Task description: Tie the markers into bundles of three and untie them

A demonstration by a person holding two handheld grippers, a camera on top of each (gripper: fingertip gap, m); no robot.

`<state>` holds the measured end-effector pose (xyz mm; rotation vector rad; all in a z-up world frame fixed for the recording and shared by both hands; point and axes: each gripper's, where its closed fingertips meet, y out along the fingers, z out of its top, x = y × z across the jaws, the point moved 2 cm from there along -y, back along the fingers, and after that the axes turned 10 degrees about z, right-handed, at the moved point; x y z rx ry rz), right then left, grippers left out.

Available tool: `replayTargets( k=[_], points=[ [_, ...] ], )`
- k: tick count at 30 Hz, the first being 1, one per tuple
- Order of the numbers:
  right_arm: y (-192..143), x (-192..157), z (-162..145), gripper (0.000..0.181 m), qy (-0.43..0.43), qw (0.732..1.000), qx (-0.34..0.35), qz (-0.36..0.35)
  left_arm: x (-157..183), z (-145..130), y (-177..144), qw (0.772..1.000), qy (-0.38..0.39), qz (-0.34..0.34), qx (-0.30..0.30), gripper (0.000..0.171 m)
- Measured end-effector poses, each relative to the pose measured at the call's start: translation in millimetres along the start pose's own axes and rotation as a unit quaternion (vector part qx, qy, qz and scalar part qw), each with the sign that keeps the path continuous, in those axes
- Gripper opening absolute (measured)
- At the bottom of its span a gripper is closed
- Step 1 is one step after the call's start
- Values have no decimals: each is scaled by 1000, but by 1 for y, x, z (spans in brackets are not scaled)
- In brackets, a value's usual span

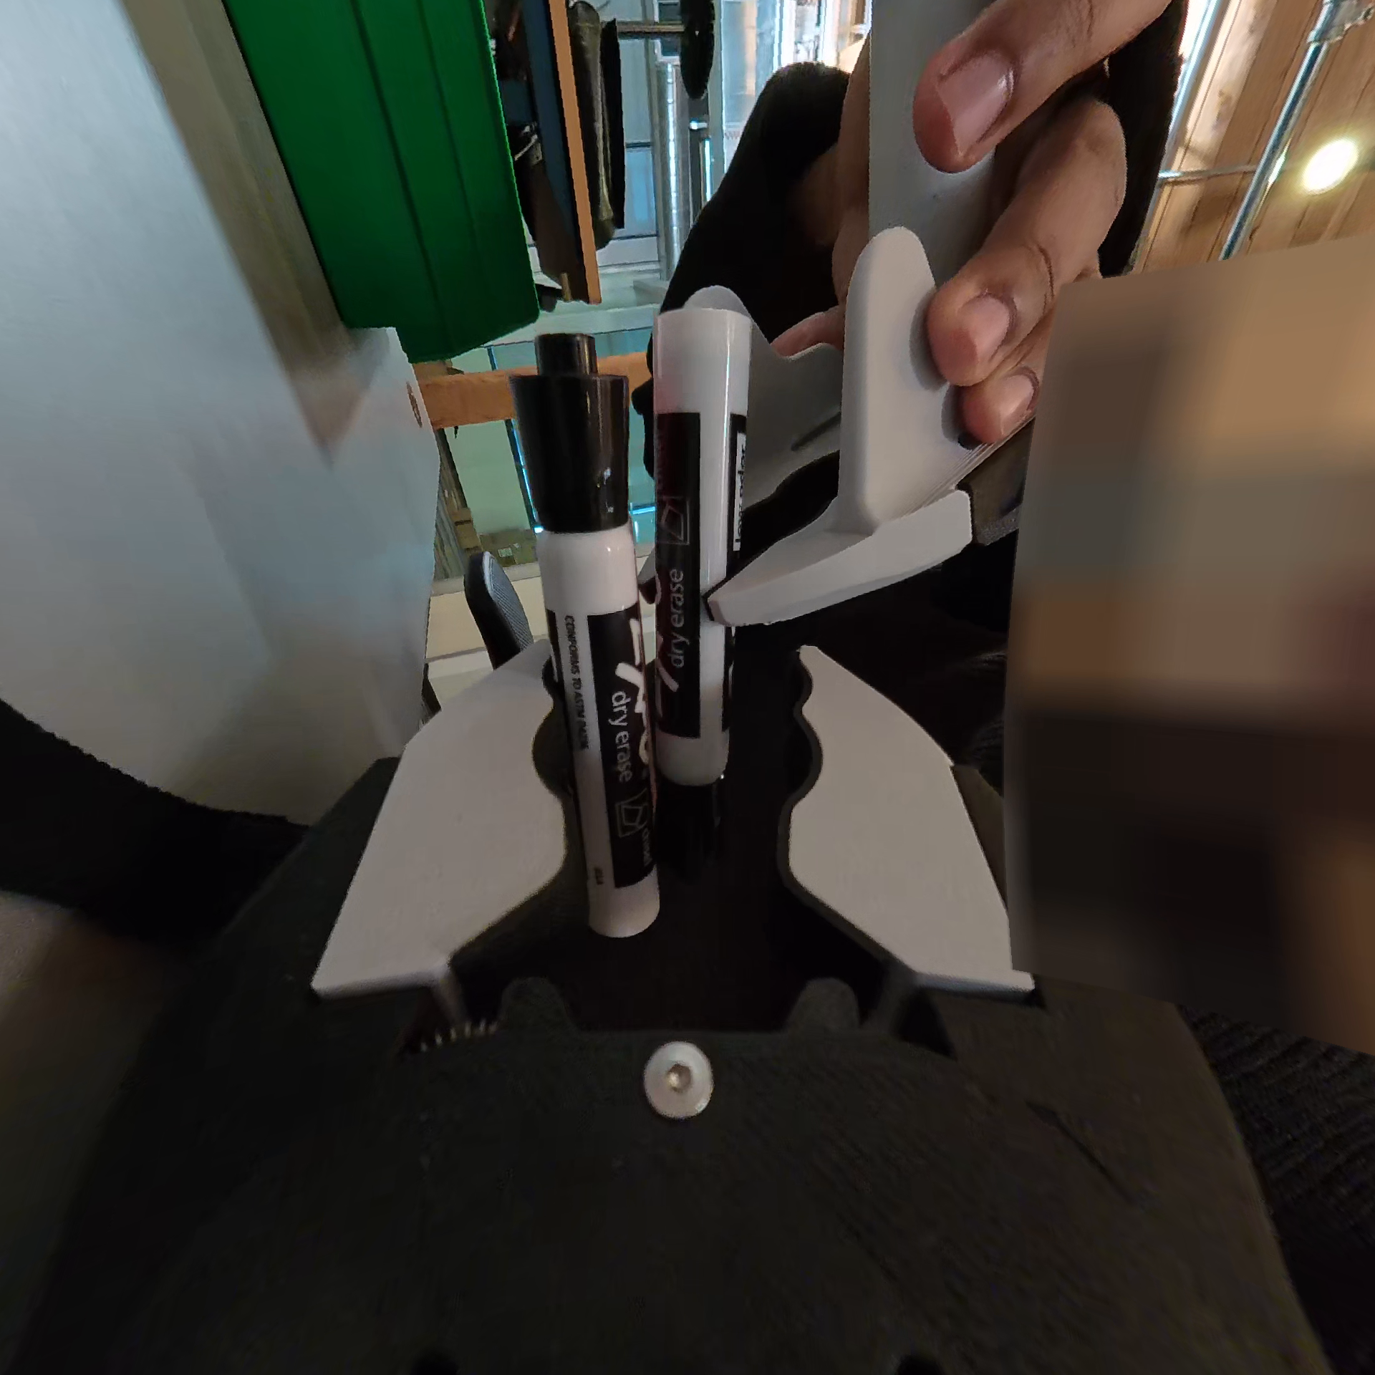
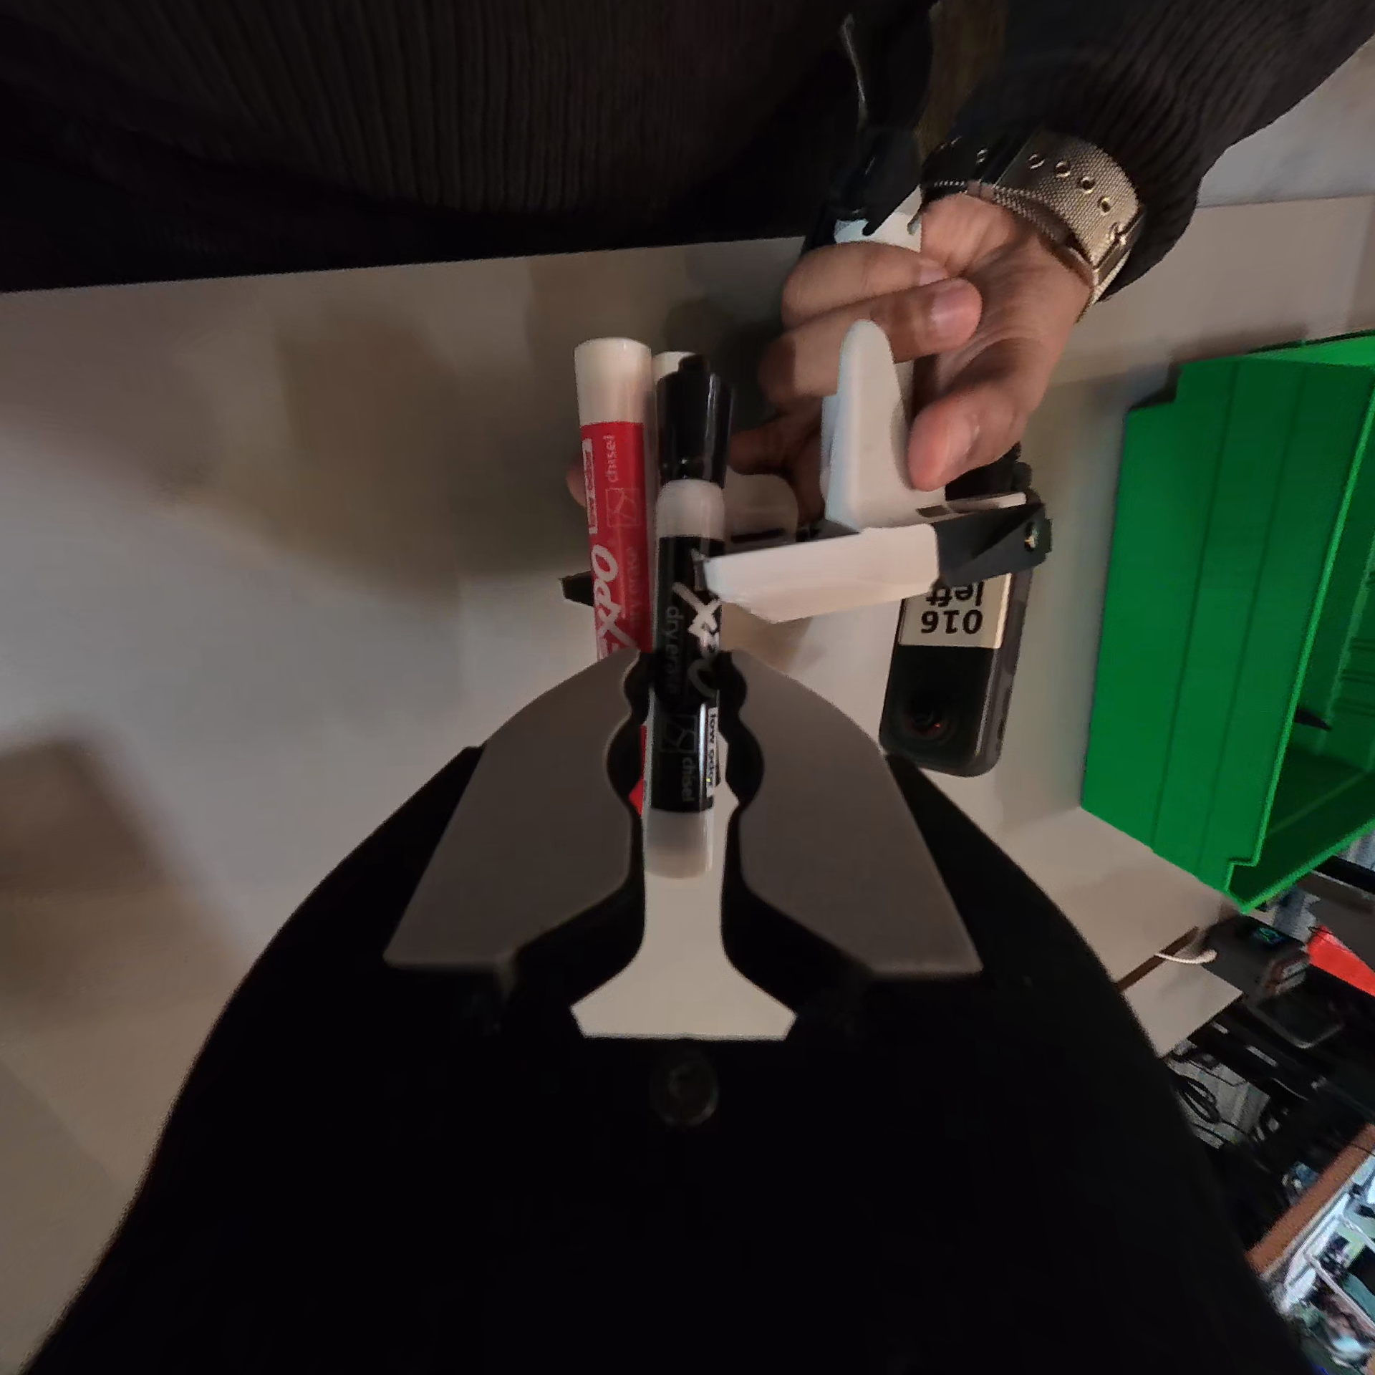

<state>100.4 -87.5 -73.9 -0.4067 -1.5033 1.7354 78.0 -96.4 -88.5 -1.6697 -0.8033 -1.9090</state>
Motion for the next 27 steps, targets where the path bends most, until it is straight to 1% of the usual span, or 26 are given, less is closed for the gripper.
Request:
replayTargets(
  k=[7,11,20,21,22,27],
  points=[
    [0,2,3,18,0,1000,14,8,1,-3,2,1000,1,-2,-12,52],
    [-1,3,3,18,0,1000,12,8,-1,-3,1,1000,-2,1,-11,44],
    [1,2,3,18,-2,1000,5,12,-3,-5,3,1000,6,13,-19,34],
    [1,2,3,18,-2,1000,3,12,-3,-6,3,1000,8,14,-21,30],
    [1,2,2,19,-3,1000,0,13,-1,-6,3,1000,9,8,-19,20],
    [4,2,-1,19,3,1000,-6,9,-1,-2,2,1000,-3,5,-5,18]
  ],
)
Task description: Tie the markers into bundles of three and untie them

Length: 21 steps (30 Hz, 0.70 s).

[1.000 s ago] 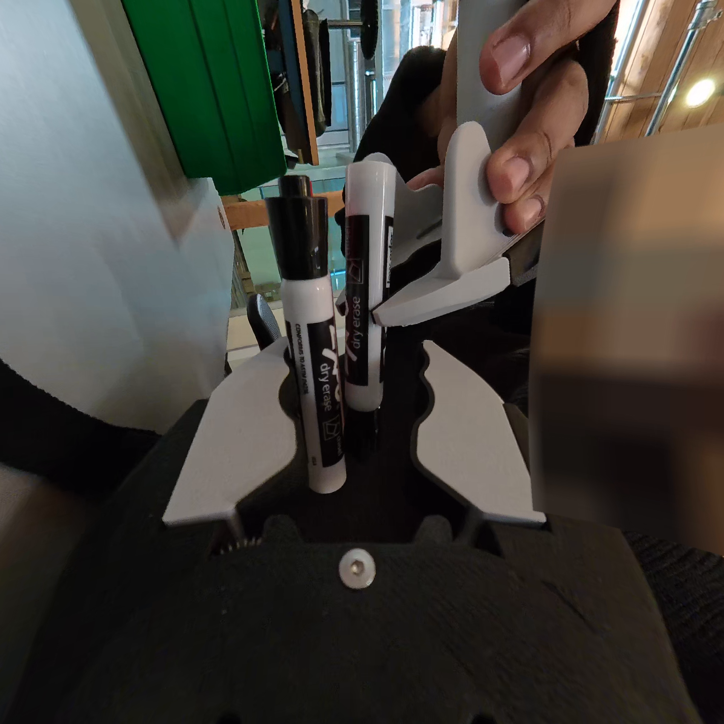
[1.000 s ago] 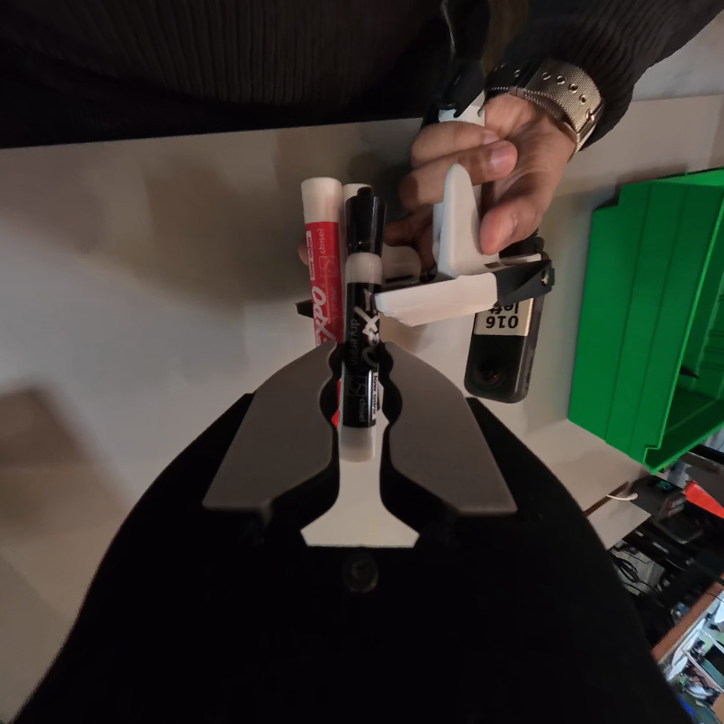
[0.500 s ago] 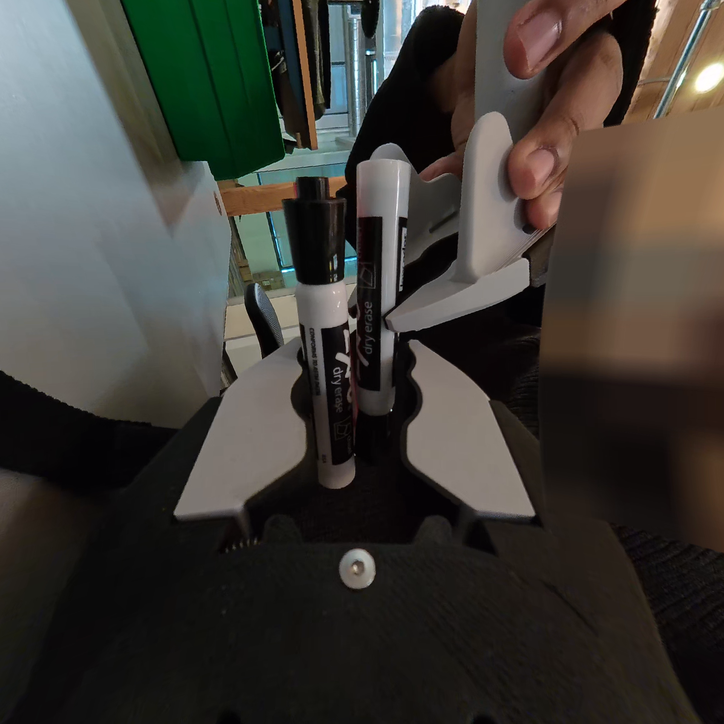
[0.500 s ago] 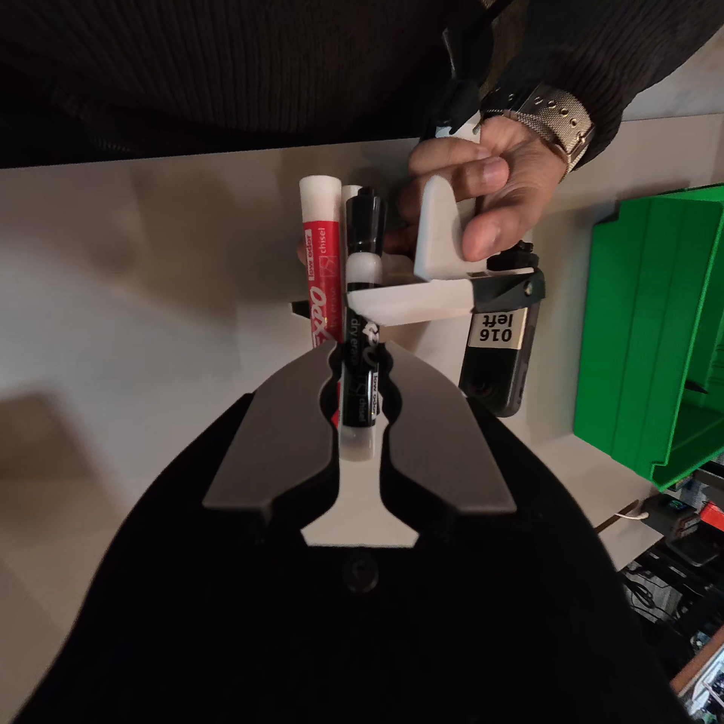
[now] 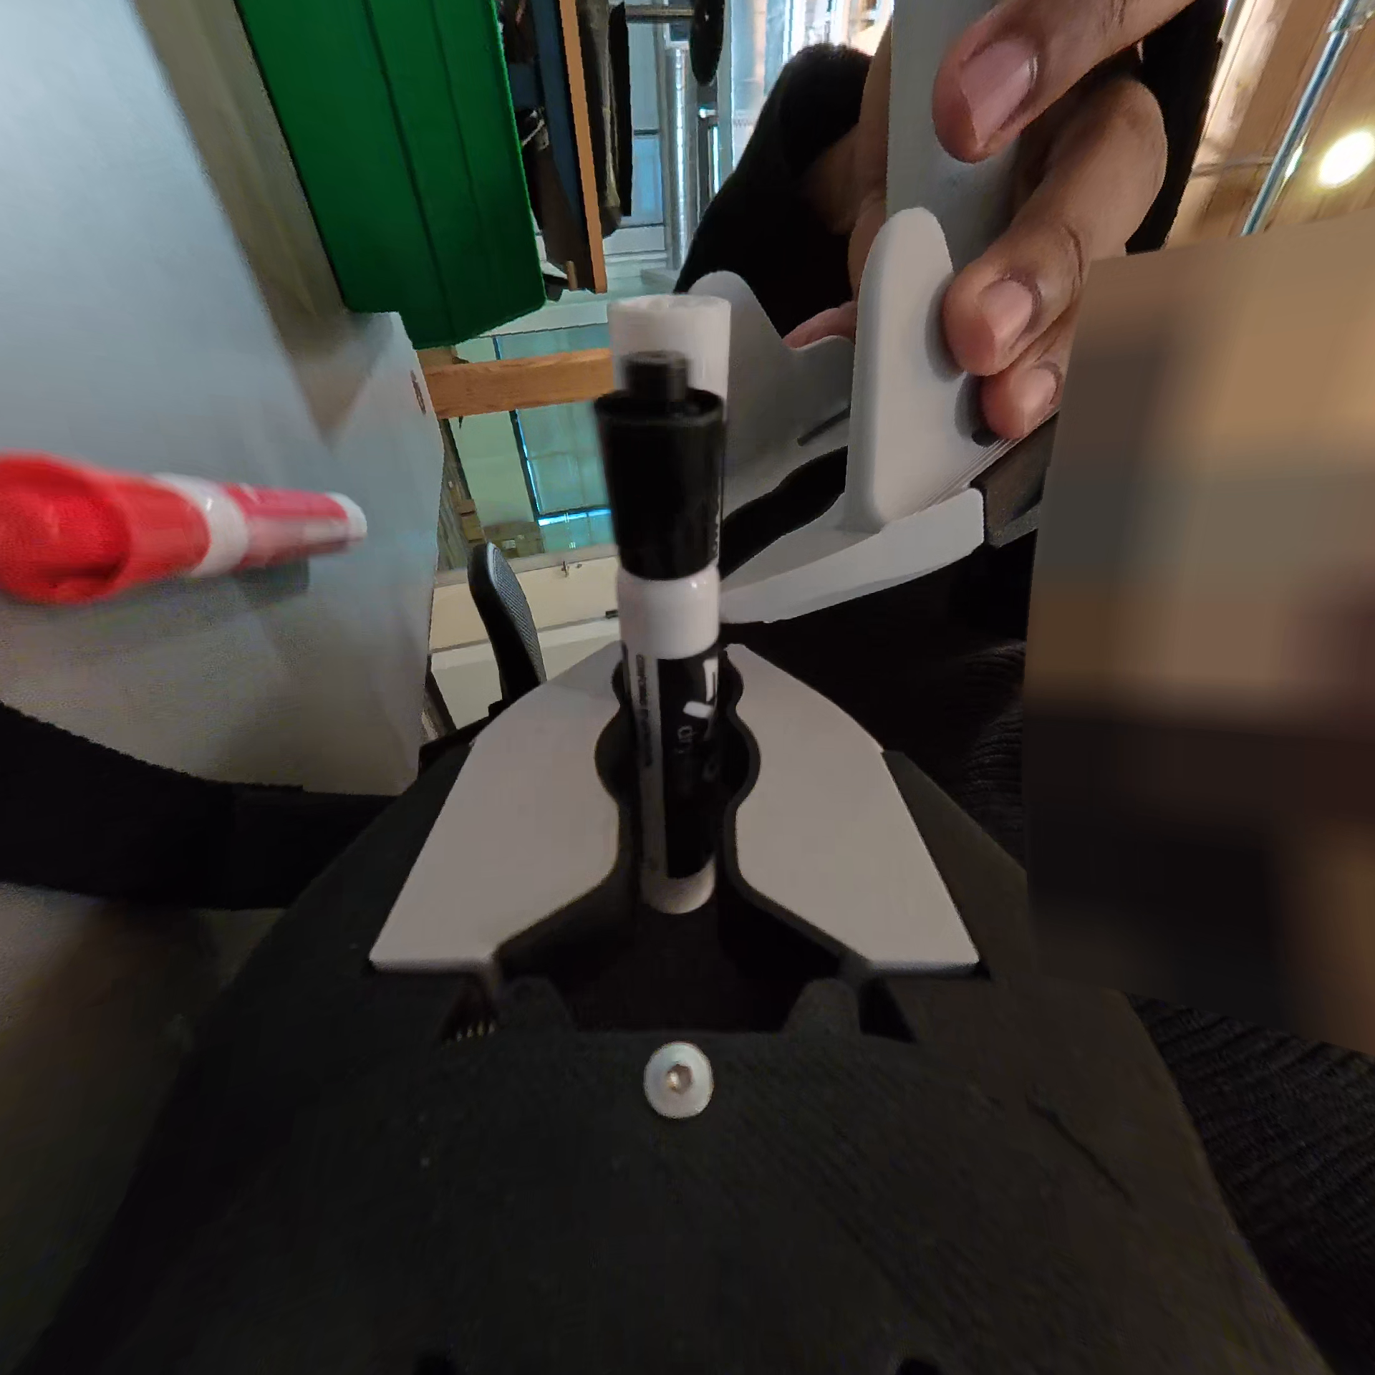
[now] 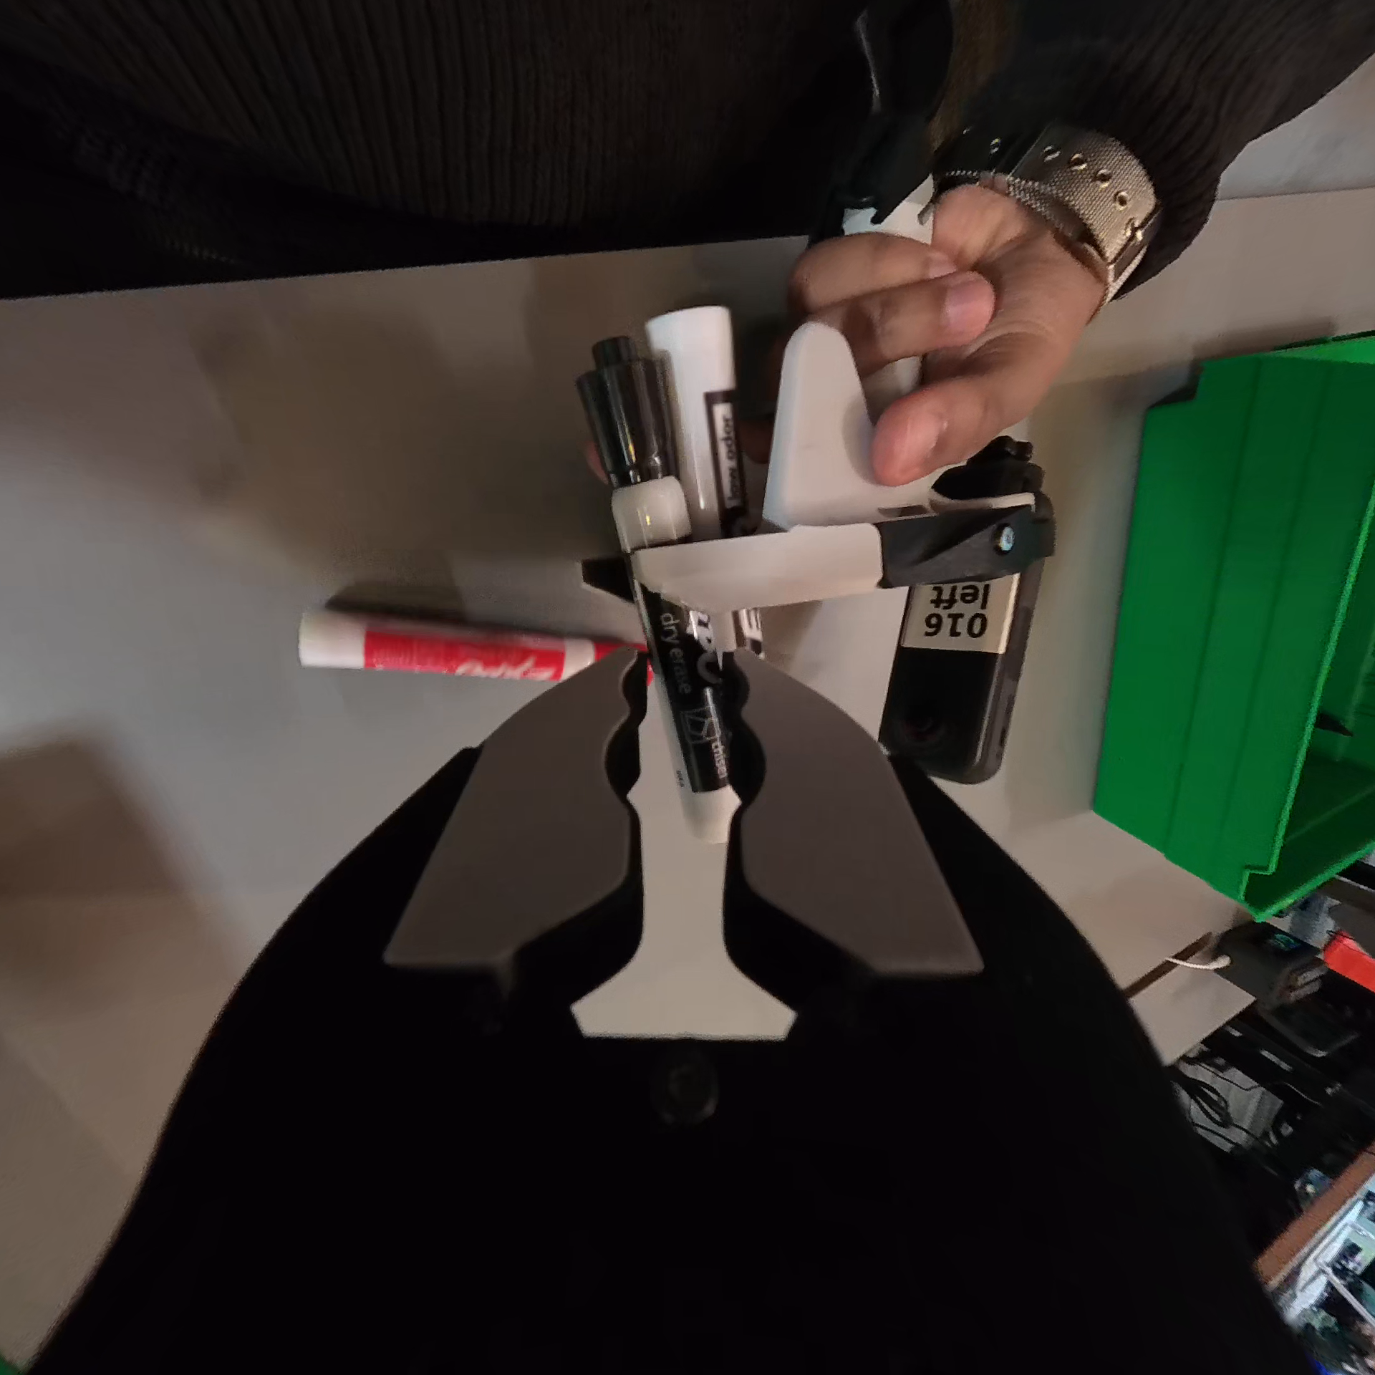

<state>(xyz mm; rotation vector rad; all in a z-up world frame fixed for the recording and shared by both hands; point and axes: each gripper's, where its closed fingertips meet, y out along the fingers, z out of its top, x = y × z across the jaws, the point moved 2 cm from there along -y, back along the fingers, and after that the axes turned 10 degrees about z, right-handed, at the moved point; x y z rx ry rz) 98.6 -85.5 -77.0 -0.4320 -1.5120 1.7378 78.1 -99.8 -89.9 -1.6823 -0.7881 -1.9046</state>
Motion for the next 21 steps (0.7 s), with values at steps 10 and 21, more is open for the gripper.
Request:
replayTargets(
  k=[10,21],
  points=[
    [-8,0,-32,21,73,996,-24,-51,-2,13,-8,999,0,8,39,19],
    [-36,-10,-84,35,304,916,-1,-262,-6,31,-21,995,-12,23,101,19]
  ],
)
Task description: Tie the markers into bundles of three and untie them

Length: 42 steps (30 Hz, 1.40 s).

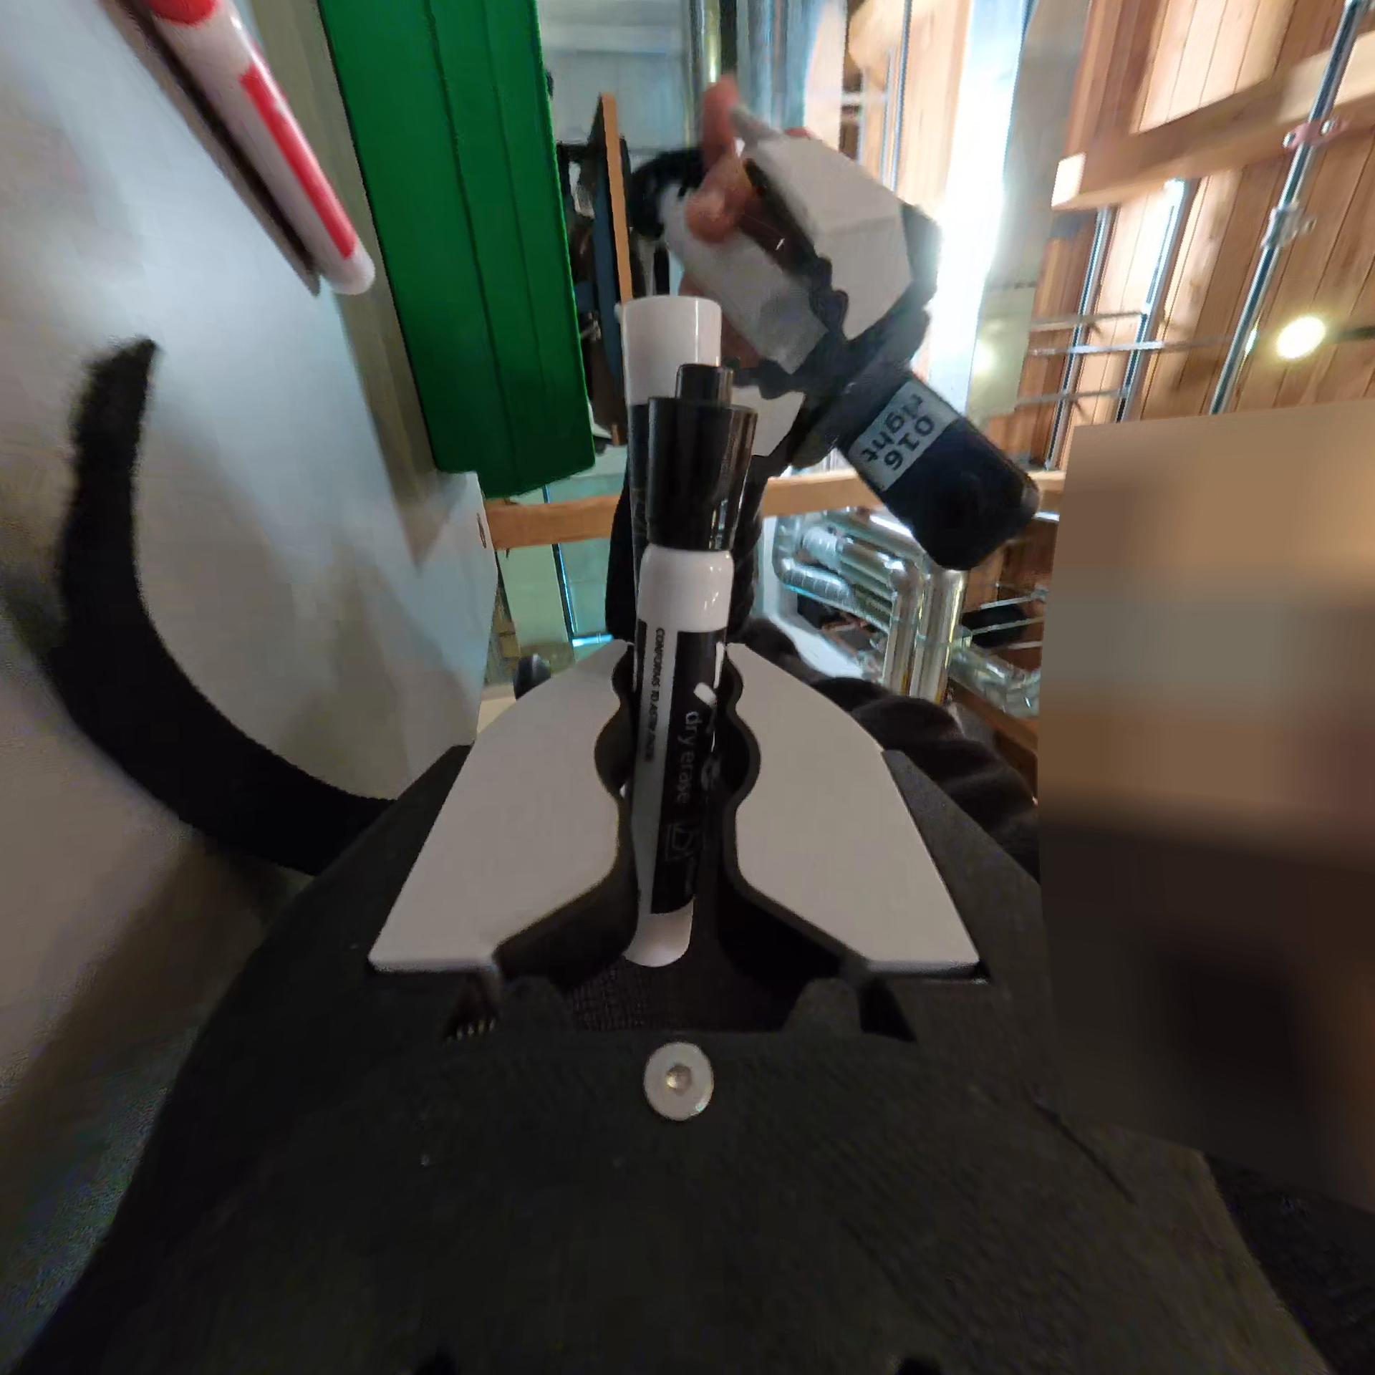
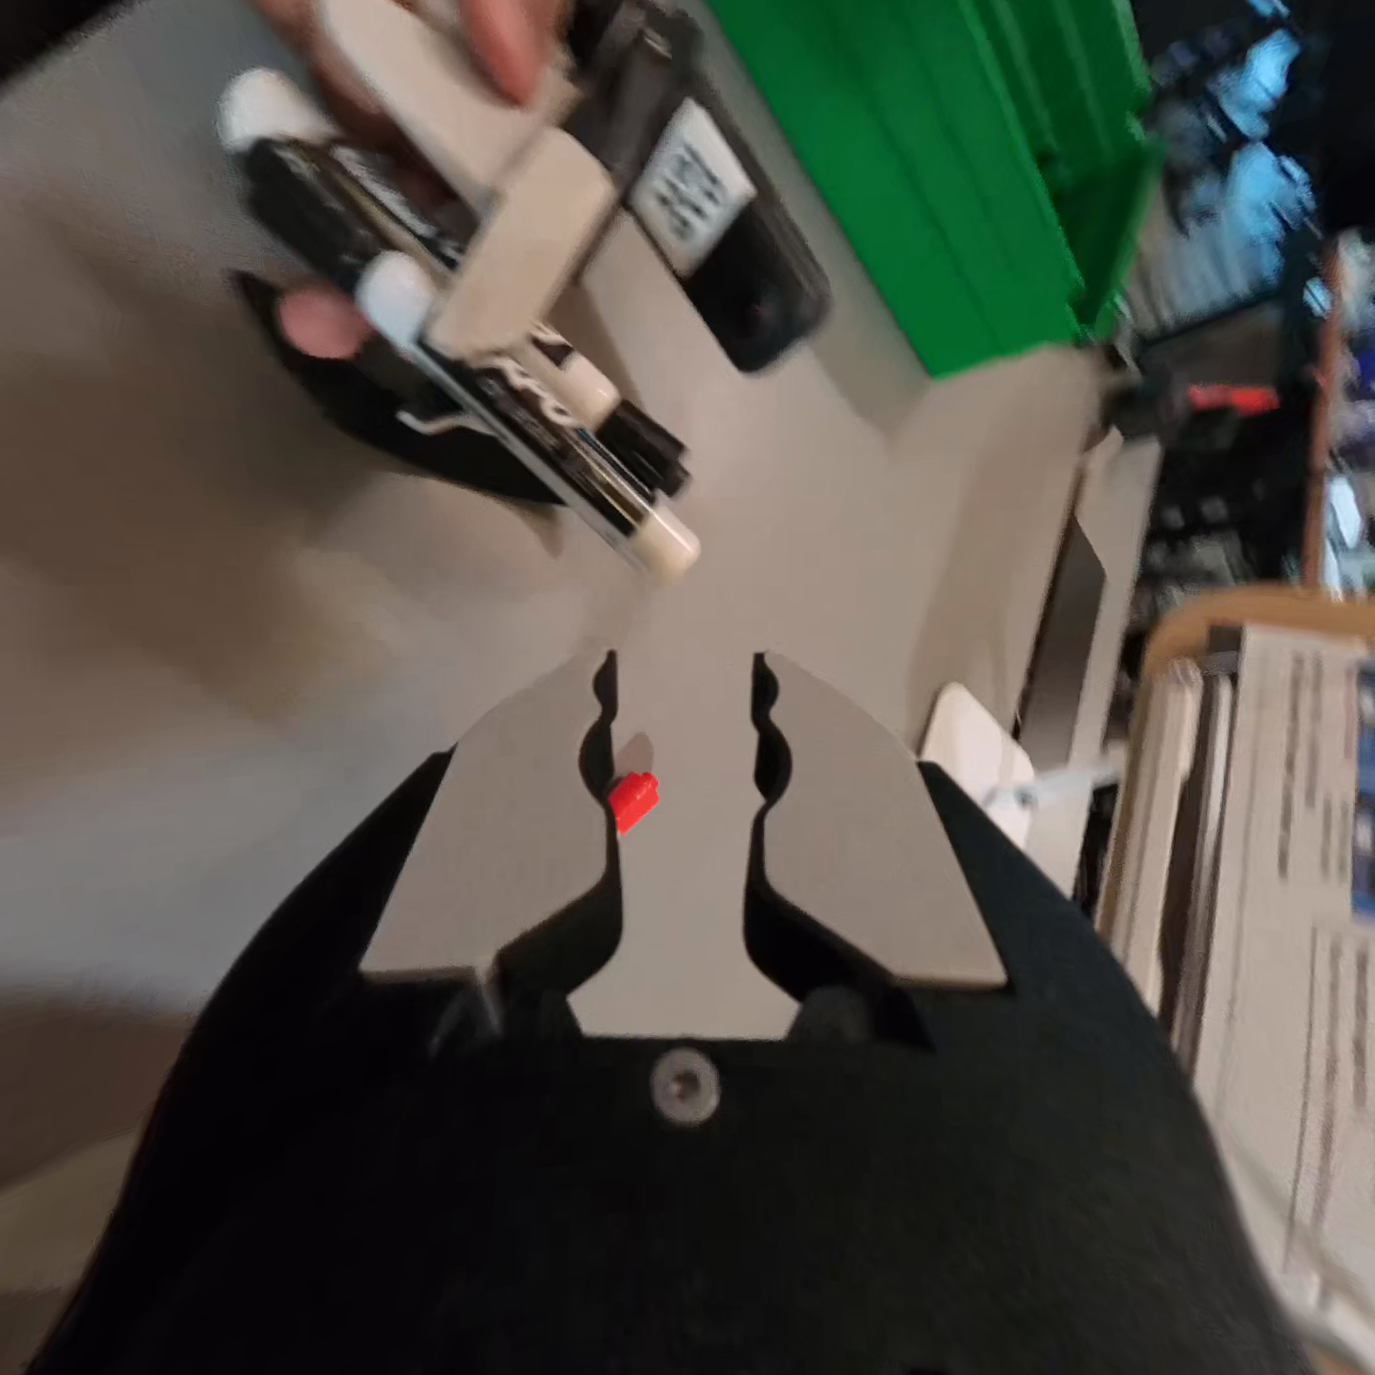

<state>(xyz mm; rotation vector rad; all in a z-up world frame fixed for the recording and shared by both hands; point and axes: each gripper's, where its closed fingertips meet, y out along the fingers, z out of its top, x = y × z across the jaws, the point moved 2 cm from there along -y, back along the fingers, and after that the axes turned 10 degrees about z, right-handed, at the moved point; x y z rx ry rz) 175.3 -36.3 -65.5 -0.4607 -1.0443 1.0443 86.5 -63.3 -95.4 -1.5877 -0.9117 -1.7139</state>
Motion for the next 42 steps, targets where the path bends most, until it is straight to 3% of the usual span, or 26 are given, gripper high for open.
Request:
replayTargets(
  k=[3,5,7,10,11,12,14,17,22,26,31,33,36,39,42],
  points=[
    [-8,13,-41,40,136,984,-37,-106,-4,13,-8,999,6,18,36,19],
    [-6,6,-74,45,234,960,-84,-130,-5,20,-14,998,9,26,55,18],
    [0,-3,-106,50,356,916,-113,-145,-5,25,-18,997,13,31,71,19],
    [11,-23,-158,47,545,806,-186,-140,-5,27,-20,996,18,36,78,18],
    [14,-27,-165,46,581,784,-180,-125,-5,27,-20,996,22,38,78,18],
    [14,-22,-167,26,604,773,-147,-126,-4,26,-19,996,25,39,78,18],
    [9,-22,-174,20,628,757,-142,-112,-2,26,-20,996,32,39,77,19],
    [4,-16,-152,18,650,751,-69,-92,0,27,-23,995,40,40,82,19],
    [-16,11,-60,18,653,727,189,-101,3,31,-26,992,48,40,107,19],
    [-4,6,6,18,653,691,302,-70,9,33,-28,989,56,24,133,19],
    [7,-5,54,18,677,576,457,-29,18,33,-32,985,77,12,157,19],
    [11,-9,54,18,688,549,472,-43,19,32,-33,984,76,10,161,19],
    [19,-14,47,18,705,533,462,-72,19,29,-31,984,78,11,157,19],
    [27,-18,48,18,721,501,475,-61,17,25,-25,985,85,20,149,19],
    [37,-23,52,18,733,486,475,-37,15,23,-22,985,82,26,150,19]
  ],
)
